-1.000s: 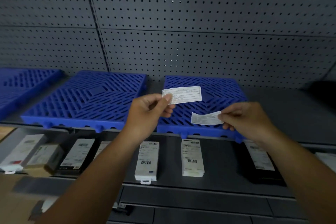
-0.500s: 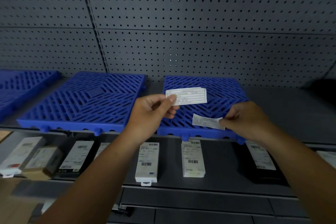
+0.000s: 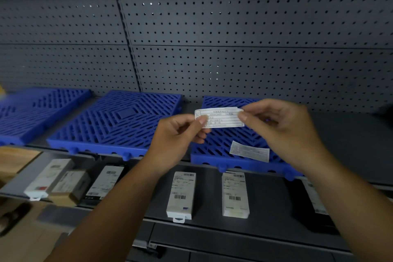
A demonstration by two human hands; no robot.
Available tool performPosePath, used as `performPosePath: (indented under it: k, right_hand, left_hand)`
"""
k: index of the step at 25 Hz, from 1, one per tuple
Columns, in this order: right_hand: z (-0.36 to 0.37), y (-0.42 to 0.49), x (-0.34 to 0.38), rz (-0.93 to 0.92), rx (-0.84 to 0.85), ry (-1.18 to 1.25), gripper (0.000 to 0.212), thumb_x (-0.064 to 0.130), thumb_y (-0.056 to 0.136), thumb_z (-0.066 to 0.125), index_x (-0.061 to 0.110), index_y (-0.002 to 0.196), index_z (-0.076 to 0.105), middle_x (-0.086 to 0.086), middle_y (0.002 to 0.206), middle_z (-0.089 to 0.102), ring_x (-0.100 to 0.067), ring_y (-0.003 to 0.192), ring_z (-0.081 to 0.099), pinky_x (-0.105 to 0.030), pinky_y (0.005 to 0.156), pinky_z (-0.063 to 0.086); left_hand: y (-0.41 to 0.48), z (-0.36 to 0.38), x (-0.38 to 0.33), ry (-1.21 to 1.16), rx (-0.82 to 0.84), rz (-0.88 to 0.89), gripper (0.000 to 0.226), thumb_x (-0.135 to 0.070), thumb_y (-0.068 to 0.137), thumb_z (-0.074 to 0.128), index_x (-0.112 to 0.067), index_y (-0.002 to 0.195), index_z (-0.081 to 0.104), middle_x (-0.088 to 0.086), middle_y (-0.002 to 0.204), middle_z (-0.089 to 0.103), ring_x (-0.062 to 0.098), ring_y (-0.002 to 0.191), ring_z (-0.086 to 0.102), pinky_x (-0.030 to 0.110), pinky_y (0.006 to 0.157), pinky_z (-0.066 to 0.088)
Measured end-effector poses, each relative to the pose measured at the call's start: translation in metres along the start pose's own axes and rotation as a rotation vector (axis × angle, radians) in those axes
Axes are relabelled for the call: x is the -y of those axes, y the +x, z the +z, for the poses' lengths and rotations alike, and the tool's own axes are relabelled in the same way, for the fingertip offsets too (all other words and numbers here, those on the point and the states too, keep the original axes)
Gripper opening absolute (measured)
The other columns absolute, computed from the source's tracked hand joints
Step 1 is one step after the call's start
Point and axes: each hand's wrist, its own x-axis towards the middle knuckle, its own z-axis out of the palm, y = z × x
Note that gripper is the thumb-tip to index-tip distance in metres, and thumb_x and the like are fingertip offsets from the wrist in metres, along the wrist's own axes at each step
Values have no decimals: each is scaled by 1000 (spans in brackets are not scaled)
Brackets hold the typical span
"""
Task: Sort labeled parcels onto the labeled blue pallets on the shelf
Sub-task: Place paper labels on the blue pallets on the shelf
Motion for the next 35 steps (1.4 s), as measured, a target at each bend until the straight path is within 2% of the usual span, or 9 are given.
performPosePath:
  k: [5, 10, 13, 16, 21, 24, 28, 32, 35]
  right_hand:
    - [39, 6, 5, -28, 19, 121, 9, 20, 82, 82, 23, 90, 78, 9, 86, 78, -9, 83, 74, -18, 79, 57]
    - [91, 12, 21, -45, 69, 152, 8, 21, 82, 82, 24, 88, 79, 10, 86, 78, -9, 82, 75, -18, 77, 57]
    - [137, 17, 36, -37, 101, 175, 9, 19, 81, 82, 23, 89, 79, 7, 87, 79, -11, 83, 75, -19, 77, 57]
    - [191, 23, 52, -20, 96, 170, 8, 17, 83, 80, 22, 89, 80, 5, 82, 78, -9, 75, 73, -15, 71, 55]
    - [283, 35, 85, 14, 76, 119, 6, 19, 85, 79, 25, 86, 80, 7, 78, 77, -9, 71, 73, -13, 68, 54]
    - [320, 41, 99, 30, 40, 101, 4, 20, 86, 78, 24, 87, 79, 7, 77, 77, -8, 70, 72, -12, 67, 53]
    - [350, 51, 103, 53, 32, 105, 3, 19, 86, 78, 22, 88, 79, 3, 77, 77, -11, 70, 72, -14, 67, 54]
    - [359, 54, 101, 55, 28, 77, 2, 23, 85, 78, 23, 87, 79, 4, 78, 77, -9, 71, 72, -14, 67, 54]
    - [349, 59, 88, 107, -19, 14, 3, 22, 86, 77, 25, 85, 79, 8, 77, 77, -4, 69, 71, -10, 64, 52]
  left_hand:
    - [-16, -29, -3, 9, -49, -10, 21, -21, 99, 63, -9, 94, 79, 6, 84, 77, 14, 76, 71, 24, 72, 58]
    - [-31, -85, 4, -13, -107, -16, 27, -32, 91, 66, -9, 97, 79, 5, 80, 74, 11, 74, 69, 22, 71, 57]
    - [-37, -136, 13, 1, -119, 10, 29, -31, 93, 65, -5, 97, 77, 2, 79, 73, 11, 73, 69, 21, 73, 57]
    - [-38, -198, 26, -1, -132, 23, 31, -32, 94, 65, -3, 99, 77, 12, 85, 74, 13, 74, 69, 24, 74, 58]
    - [-31, -303, 38, -11, -47, 4, 30, -34, 95, 66, -7, 102, 78, 14, 85, 74, 14, 75, 69, 30, 77, 61]
    - [-29, -343, 42, -49, -23, 0, 26, -34, 95, 65, -15, 105, 80, 12, 88, 75, 14, 76, 69, 28, 77, 60]
    - [-23, -368, 53, -78, -2, -12, 23, -29, 97, 64, -17, 111, 79, 18, 95, 75, 14, 76, 69, 24, 76, 59]
    - [-14, -377, 61, -84, -2, -22, 21, -26, 97, 65, -15, 107, 80, 19, 94, 75, 14, 76, 69, 23, 74, 58]
    - [-3, -381, 63, -62, -30, -7, 19, -23, 99, 65, -11, 103, 79, 12, 89, 76, 12, 75, 69, 20, 72, 57]
